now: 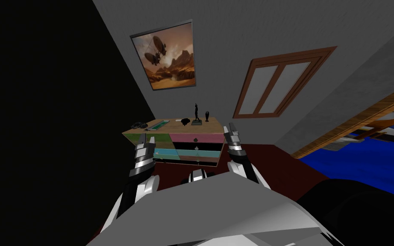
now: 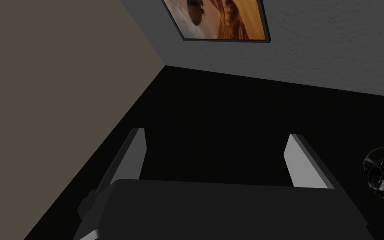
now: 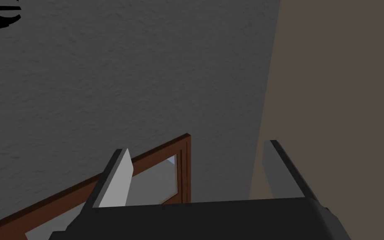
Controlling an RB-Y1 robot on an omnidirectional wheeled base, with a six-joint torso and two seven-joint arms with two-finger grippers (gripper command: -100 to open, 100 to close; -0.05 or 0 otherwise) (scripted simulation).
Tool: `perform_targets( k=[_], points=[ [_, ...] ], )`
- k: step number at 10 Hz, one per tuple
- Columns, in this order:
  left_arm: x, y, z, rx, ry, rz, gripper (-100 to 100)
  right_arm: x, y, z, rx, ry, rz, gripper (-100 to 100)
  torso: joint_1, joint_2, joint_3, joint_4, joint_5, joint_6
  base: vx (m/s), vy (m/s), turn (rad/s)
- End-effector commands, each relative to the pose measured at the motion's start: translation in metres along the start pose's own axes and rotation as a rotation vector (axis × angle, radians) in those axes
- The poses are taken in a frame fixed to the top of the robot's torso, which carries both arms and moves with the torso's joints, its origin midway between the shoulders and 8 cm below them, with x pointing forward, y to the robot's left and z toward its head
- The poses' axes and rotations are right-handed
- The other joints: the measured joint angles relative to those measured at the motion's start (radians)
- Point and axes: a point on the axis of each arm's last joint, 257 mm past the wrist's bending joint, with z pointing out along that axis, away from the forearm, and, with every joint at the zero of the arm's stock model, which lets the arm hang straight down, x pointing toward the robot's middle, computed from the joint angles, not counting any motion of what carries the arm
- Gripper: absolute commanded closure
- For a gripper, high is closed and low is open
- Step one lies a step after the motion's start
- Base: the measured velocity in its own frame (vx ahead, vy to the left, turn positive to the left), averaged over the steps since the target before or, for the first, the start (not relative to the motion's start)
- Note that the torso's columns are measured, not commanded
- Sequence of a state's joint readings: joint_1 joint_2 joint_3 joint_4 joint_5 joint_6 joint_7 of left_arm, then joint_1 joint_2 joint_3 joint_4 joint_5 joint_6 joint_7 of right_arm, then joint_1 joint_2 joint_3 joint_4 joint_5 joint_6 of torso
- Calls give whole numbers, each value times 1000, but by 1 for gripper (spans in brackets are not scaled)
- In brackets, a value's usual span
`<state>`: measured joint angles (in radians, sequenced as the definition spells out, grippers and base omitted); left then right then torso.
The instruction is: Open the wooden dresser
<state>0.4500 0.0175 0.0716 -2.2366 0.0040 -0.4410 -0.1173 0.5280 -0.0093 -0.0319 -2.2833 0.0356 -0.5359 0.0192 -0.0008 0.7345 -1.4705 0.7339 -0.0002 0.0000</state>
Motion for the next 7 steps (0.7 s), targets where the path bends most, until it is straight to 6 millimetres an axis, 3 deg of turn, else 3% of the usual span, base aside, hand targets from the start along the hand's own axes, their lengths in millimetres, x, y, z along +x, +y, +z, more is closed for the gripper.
perform_targets(
  k=[1, 7],
  points=[
    [10, 11, -2, -11, 66, 35, -100, 0, 0, 0, 0, 0, 0, 0, 0, 3, -4, 3, 0, 0, 3, -48, -13],
    [25, 58, -15, -85, 154, 89, -100, 0, 0, 0, 0, 0, 0, 0, 1, 3, -6, 4, 0, 0, 8, -66, -16]
  ],
)
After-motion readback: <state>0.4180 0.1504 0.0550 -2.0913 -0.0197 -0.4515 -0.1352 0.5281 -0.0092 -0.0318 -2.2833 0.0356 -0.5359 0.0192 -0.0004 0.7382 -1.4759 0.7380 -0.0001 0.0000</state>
